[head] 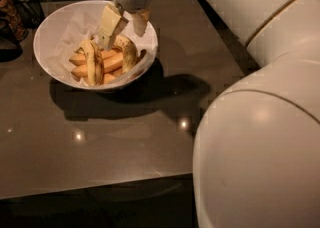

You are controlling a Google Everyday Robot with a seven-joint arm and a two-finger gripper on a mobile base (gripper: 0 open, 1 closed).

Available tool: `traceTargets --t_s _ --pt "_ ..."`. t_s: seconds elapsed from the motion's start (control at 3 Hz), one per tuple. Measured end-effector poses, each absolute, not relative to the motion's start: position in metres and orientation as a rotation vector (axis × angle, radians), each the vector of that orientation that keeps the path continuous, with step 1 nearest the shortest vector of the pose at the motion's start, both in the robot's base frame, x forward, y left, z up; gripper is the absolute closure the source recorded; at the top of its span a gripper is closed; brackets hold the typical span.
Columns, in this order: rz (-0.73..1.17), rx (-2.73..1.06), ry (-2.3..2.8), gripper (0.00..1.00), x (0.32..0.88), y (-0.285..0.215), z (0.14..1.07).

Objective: Pick banana from white bowl

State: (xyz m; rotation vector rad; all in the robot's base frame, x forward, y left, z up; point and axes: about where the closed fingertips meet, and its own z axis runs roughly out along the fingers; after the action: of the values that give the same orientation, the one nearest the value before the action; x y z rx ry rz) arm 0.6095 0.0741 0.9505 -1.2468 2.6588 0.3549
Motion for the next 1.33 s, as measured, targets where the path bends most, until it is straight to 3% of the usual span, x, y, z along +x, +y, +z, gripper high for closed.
traceTargets --t_s 1.33 --pt "0.373 -1.262 2.726 0.33 0.608 0.075 0.921"
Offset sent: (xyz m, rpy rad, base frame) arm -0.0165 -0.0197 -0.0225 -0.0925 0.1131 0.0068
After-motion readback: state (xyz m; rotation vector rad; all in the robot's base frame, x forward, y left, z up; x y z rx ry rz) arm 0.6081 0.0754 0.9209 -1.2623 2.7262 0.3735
